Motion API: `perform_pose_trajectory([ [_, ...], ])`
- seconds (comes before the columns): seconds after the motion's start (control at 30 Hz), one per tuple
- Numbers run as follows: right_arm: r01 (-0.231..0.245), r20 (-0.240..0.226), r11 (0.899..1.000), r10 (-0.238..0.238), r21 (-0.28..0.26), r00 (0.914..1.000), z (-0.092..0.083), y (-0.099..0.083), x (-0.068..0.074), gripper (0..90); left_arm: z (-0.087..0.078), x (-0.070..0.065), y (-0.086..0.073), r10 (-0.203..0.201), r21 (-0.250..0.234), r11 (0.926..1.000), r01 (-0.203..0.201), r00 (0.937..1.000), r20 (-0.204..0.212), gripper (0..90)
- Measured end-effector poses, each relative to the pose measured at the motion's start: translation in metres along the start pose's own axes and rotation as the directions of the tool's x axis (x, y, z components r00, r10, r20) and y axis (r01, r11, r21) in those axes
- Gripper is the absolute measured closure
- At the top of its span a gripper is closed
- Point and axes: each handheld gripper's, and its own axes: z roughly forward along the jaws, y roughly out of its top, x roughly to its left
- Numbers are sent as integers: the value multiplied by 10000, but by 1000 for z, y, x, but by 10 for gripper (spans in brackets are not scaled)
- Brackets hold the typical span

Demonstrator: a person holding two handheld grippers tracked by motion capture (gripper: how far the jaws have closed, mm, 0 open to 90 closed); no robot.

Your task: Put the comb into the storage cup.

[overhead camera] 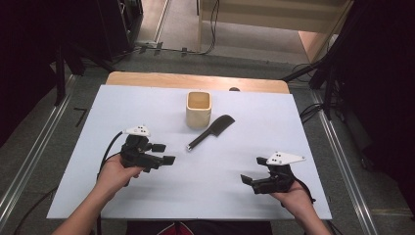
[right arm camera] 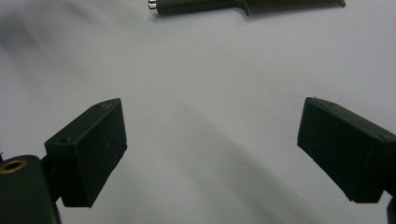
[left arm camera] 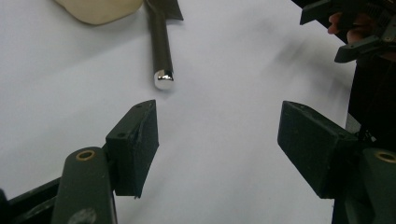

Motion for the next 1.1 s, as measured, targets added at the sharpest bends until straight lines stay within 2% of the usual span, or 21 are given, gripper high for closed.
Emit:
perform_pose_trajectory([
  [0.2,-1,-43,10000,1,-8,10000,2,1,0,67,-7,-2,-11,-13,111,9999,14,10000,-44,301],
  [0.3,32,-58,10000,-32,7,10000,2,2,1,67,-11,-1,-16,37,172,9998,-33,9997,-234,301],
  [0.53,42,-31,10000,-42,41,10000,3,2,-1,67,-24,-1,-30,-20,13,10000,20,9985,-539,301],
  [0.67,-25,-67,10000,25,26,10000,4,3,-2,67,-29,0,-38,-181,-42,9998,179,9976,-665,276],
  [0.73,2,-84,10000,-2,19,10000,4,3,-2,67,-31,0,-40,-233,-63,9997,229,9975,-663,276],
  [0.97,36,-131,10000,-35,62,9999,6,4,-1,67,-28,0,-42,-16,-132,9999,10,9986,-524,248],
  [1.1,10,-131,10000,-10,54,9999,5,4,-1,67,-26,1,-43,-108,-168,9998,100,9988,-483,234],
])
